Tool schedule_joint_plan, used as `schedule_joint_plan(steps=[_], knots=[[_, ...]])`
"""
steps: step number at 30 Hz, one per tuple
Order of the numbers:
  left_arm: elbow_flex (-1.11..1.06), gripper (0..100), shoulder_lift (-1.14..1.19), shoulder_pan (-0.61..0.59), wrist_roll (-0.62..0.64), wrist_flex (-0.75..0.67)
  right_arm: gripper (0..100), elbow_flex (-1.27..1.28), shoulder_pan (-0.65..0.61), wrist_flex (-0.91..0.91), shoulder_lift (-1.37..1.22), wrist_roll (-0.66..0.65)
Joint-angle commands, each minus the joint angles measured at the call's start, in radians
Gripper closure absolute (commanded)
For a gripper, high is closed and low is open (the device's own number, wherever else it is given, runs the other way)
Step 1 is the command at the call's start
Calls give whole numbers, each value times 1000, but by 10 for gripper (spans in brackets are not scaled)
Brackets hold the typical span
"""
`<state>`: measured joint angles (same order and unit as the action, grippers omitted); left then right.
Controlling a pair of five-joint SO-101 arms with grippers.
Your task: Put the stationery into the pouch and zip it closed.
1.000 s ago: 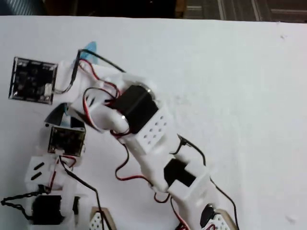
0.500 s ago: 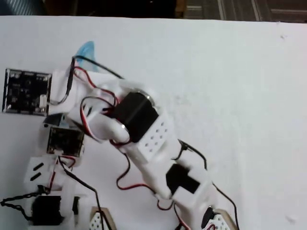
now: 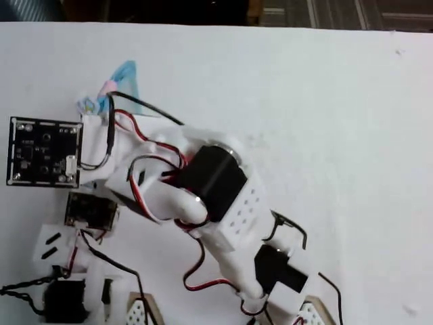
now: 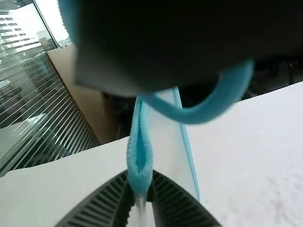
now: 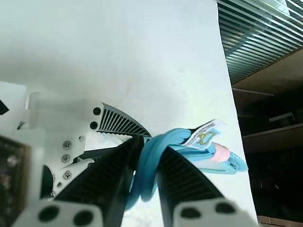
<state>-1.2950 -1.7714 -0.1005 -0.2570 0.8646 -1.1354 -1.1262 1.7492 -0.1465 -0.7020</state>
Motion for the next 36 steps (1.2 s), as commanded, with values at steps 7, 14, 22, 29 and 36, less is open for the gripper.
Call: schedule_joint_plan(steps=[7,14,22,29,36], knots=[[26,976,15,-7,2,2,979,-98,-134,-36,84,0],[26,976,15,-7,2,9,979,-107,-131,-185,85,-83],[28,976,15,-7,2,49,979,-101,-41,-236,84,-104],[28,976,15,-7,2,43,979,-110,-94,-240,88,-104],[28,976,15,-2,2,43,979,-100,-251,-309,79,-104]])
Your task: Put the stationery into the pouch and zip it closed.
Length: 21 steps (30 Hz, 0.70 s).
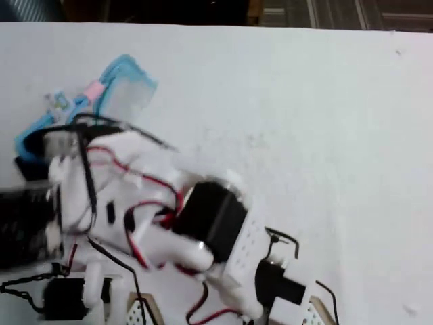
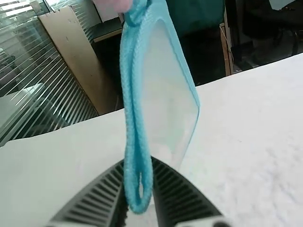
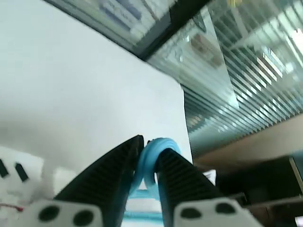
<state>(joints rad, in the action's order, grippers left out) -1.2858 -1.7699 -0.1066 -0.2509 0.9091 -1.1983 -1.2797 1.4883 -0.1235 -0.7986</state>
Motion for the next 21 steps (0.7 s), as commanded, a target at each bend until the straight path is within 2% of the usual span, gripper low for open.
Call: schedule_joint_plan(steps=[1,5,12,17,21], knots=[[18,976,13,4,-5,-2,979,-35,-124,-51,53,-8],[43,976,13,4,-5,5,979,-25,-211,-58,13,-3],[58,976,13,5,-5,5,979,-21,-289,-117,-30,-2],[60,976,13,2,-5,5,979,-15,-282,-159,-30,-3],[66,976,13,-2,-6,5,979,-20,-131,-209,-30,-5]])
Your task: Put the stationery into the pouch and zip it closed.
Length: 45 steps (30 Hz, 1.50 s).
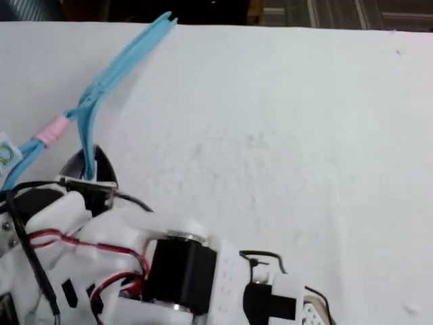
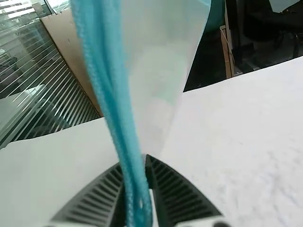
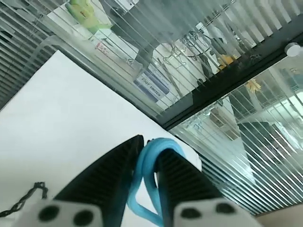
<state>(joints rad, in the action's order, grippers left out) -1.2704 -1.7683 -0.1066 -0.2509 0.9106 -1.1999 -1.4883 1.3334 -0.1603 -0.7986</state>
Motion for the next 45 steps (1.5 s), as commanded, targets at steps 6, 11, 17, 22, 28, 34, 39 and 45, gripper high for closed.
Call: schedule_joint_plan(steps=[6,11,17,22,28,34,39,45], knots=[[167,976,12,-2,-6,69,979,-23,354,-97,12,-6],[292,976,12,2,0,95,979,-25,438,-116,15,-3],[445,976,18,8,2,121,979,-15,423,-111,8,0],[367,976,16,62,2,216,979,21,420,-87,-18,75],[138,976,16,59,-6,152,979,20,325,-24,-18,114],[21,977,18,59,-6,63,979,20,170,31,-19,112],[15,977,18,59,-6,163,979,31,97,25,-28,110],[-87,977,18,59,0,146,979,32,51,-41,-53,77]])
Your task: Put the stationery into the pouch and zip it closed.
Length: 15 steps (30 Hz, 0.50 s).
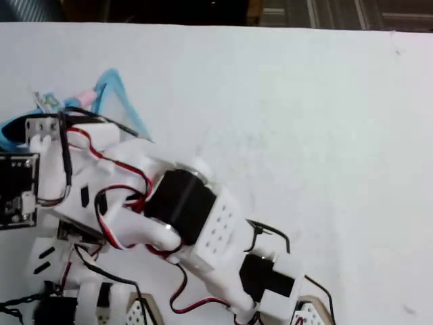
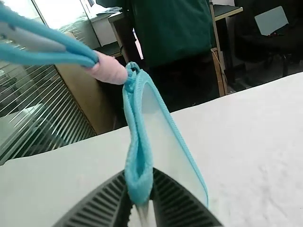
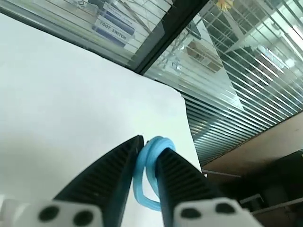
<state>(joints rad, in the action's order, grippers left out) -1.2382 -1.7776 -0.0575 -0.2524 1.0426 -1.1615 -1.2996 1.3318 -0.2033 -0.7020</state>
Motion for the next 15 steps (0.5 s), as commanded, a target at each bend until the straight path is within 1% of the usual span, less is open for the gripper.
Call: schedule_joint_plan(steps=[1,9,13,15], knots=[[-135,977,27,10,3,3,979,-9,-137,-41,-24,-31],[-304,977,27,10,-3,-178,979,-17,-209,-70,-93,-37],[-370,977,27,10,-5,-245,979,-15,-231,-71,-104,-35],[-377,977,27,10,-5,-255,979,-18,-248,-71,-97,-35]])
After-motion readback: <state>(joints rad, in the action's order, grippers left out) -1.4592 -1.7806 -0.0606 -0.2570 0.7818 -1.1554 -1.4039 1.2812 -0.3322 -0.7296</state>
